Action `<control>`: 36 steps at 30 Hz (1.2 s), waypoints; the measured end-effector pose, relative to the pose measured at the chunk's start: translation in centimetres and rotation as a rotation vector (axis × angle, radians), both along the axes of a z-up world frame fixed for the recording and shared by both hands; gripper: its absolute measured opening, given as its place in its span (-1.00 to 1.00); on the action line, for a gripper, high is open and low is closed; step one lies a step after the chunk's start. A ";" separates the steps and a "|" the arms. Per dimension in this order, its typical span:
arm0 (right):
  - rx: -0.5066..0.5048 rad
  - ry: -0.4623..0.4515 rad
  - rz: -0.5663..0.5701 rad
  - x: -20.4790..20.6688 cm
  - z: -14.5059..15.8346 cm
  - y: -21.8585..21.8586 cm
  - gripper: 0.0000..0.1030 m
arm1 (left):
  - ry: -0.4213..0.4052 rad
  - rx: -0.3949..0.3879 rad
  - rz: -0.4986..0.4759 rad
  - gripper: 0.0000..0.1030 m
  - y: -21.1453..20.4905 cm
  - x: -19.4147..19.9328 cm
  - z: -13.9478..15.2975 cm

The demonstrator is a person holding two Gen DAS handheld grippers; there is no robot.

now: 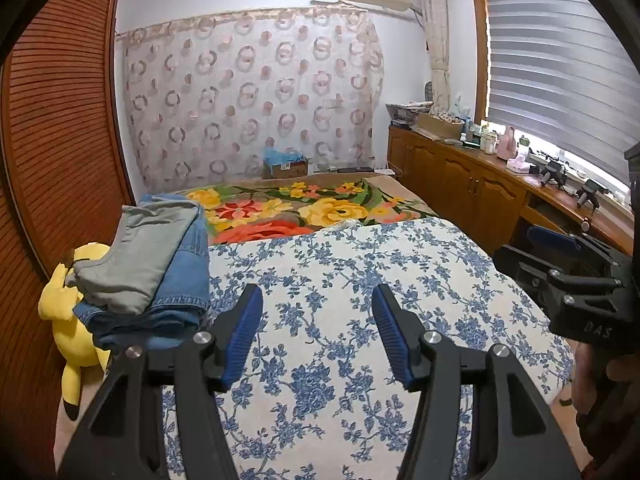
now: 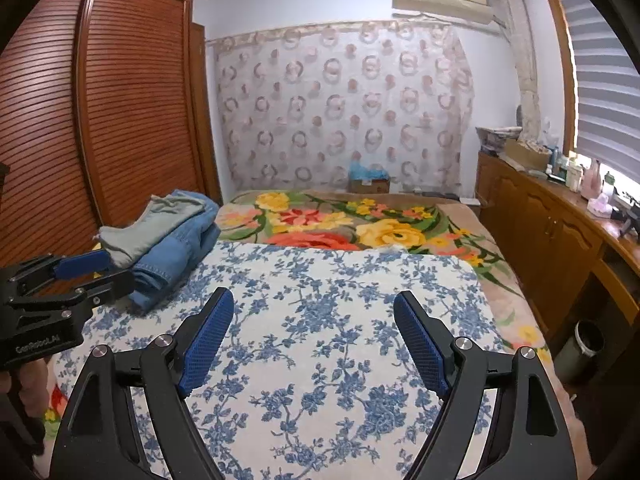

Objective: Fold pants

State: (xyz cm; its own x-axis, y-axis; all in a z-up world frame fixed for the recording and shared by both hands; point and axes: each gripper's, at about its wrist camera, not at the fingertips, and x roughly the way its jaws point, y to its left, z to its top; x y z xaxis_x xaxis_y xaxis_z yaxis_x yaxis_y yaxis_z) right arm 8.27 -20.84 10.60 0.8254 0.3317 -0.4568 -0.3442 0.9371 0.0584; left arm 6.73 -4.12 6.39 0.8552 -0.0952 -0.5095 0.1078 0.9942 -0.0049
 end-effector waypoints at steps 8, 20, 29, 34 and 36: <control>0.003 -0.058 -0.040 -1.6 1.2 -1.0 0.63 | -0.044 -0.018 -0.012 0.12 -0.6 -1.2 1.9; 0.033 -0.127 -0.071 -3.4 3.2 -1.5 0.64 | -0.113 -0.018 0.010 0.13 0.3 -3.8 4.0; 0.031 -0.143 -0.078 -3.9 3.2 -1.3 0.64 | -0.120 -0.024 0.033 0.13 1.1 -4.3 4.2; 0.031 -0.142 -0.079 -3.9 3.2 -1.2 0.64 | -0.113 -0.024 0.042 0.13 1.3 -4.2 3.9; 0.032 -0.141 -0.081 -3.9 3.2 -1.3 0.64 | -0.110 -0.025 0.043 0.13 1.2 -4.3 3.8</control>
State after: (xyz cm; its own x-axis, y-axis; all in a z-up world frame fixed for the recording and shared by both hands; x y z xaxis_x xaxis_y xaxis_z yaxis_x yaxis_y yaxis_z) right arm 4.40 -22.12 13.78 0.9052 0.2739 -0.3249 -0.2746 0.9605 0.0447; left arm 2.48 -2.89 10.24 0.9094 -0.0691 -0.4102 0.0667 0.9976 -0.0203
